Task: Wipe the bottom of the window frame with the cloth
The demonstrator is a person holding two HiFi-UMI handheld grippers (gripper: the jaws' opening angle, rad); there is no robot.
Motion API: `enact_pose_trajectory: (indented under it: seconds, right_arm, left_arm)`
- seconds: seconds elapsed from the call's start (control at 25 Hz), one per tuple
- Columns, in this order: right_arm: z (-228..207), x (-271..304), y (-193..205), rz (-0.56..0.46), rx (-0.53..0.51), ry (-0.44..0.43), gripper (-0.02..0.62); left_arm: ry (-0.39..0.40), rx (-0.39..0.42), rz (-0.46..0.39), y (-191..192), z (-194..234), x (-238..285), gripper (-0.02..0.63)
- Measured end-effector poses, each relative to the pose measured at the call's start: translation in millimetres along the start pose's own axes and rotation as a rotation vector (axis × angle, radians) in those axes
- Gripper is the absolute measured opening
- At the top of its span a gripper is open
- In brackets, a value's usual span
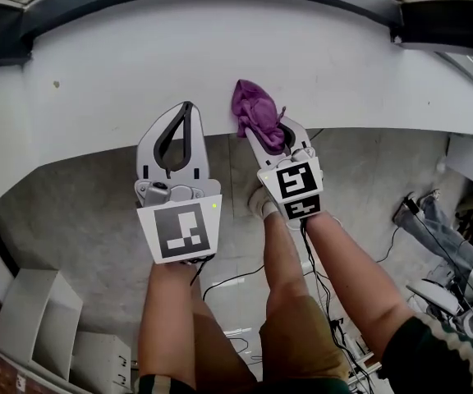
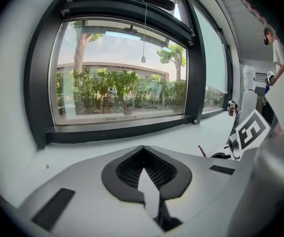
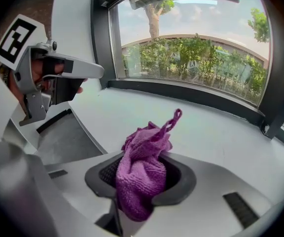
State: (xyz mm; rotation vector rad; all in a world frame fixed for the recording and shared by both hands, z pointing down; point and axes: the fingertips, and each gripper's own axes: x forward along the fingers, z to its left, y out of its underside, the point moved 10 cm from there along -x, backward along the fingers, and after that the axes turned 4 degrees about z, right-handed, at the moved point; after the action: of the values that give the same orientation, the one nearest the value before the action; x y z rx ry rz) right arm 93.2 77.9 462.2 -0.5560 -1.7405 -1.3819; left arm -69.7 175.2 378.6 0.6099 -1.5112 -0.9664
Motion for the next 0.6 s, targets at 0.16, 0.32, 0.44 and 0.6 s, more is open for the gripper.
enact_pose_trajectory:
  seconds: [0.16,0.32,0.44,0.6]
  right_arm:
    - [23,12,-14,-0.008,-0.019,-0.032,0.149]
    - [40,20,-23,-0.014,-0.027,-0.065,0.150]
    - [60,28,-32,-0.017,-0.048,-0.094,0.150]
    - [82,39,-45,-0.018,-0.072,-0.118,0.150]
  left_arm:
    - [-0.014,0.050,0.008,5,15,-9,0.006]
    - [-0.013,-0.017,0.012,10,28,-11,0.005]
    - [-0.028,-0.019,0.010,13,43,-18,0.006]
    - [-0.046,-0.027,0.016,20,65,-28,0.006]
